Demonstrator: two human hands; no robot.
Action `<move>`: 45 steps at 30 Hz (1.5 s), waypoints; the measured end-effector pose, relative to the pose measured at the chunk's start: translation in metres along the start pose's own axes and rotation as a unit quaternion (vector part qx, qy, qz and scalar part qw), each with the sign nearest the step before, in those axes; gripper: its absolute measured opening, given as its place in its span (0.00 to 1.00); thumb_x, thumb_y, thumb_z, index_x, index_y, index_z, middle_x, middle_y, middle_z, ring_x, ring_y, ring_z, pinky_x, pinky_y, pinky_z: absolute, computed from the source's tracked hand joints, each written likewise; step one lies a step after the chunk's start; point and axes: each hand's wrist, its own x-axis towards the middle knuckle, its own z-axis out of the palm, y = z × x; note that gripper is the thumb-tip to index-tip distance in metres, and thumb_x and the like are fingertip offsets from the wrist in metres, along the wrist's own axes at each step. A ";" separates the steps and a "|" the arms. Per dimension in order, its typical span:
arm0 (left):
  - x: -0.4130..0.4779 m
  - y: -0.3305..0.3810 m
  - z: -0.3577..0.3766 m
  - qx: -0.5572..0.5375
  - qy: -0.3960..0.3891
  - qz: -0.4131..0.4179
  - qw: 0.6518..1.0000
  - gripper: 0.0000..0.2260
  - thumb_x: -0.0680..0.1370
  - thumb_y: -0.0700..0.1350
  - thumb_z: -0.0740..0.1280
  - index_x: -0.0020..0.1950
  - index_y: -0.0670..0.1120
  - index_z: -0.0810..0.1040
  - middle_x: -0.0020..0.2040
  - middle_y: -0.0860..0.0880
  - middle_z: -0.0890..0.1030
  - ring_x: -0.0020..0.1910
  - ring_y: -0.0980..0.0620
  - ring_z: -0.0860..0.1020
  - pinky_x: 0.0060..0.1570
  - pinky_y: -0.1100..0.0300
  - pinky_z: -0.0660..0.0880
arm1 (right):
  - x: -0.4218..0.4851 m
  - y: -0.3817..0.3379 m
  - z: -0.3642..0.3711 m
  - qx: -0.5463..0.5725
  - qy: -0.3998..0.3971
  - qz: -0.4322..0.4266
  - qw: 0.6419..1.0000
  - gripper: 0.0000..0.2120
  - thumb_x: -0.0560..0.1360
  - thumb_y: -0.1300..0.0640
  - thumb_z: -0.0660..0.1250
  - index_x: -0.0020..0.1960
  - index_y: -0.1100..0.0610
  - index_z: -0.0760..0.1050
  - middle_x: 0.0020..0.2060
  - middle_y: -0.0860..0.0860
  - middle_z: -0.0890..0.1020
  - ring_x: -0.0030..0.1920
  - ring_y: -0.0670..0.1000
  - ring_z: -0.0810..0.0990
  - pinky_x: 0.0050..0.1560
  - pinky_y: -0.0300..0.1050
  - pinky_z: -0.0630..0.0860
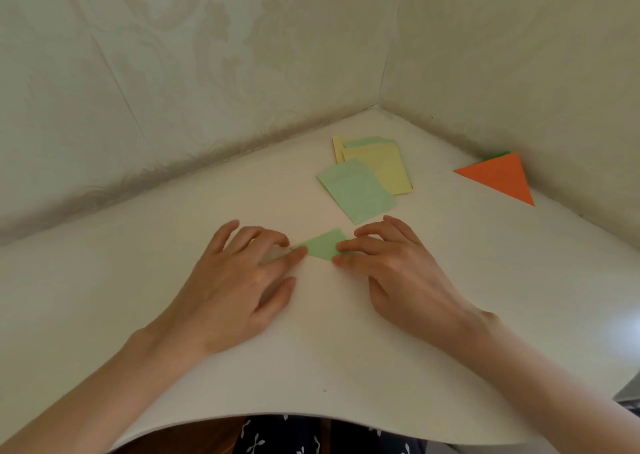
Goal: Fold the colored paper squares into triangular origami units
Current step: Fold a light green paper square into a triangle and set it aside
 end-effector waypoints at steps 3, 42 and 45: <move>-0.001 -0.001 0.002 -0.032 -0.006 -0.010 0.999 0.20 0.77 0.53 0.54 0.63 0.51 0.78 0.56 0.50 0.77 0.57 0.50 0.70 0.63 0.51 0.60 | 0.015 -0.007 0.003 -0.007 -0.011 0.008 1.000 0.31 0.64 0.65 0.47 0.60 0.55 0.79 0.41 0.53 0.79 0.43 0.56 0.74 0.53 0.43 0.65; -0.004 -0.011 0.017 -0.211 0.063 -0.044 0.974 0.21 0.77 0.58 0.54 0.63 0.52 0.76 0.60 0.62 0.69 0.60 0.61 0.70 0.56 0.65 0.67 | -0.007 0.172 -0.019 0.157 0.168 0.419 0.878 0.09 0.75 0.65 0.61 0.52 0.56 0.74 0.43 0.51 0.78 0.46 0.54 0.75 0.42 0.41 0.66; -0.004 -0.010 0.016 -0.203 0.055 -0.044 0.977 0.20 0.77 0.57 0.55 0.61 0.51 0.77 0.58 0.61 0.71 0.58 0.59 0.72 0.56 0.63 0.69 | -0.003 0.180 -0.014 0.121 0.155 0.414 0.889 0.10 0.75 0.64 0.62 0.55 0.56 0.74 0.46 0.56 0.78 0.52 0.58 0.74 0.47 0.44 0.68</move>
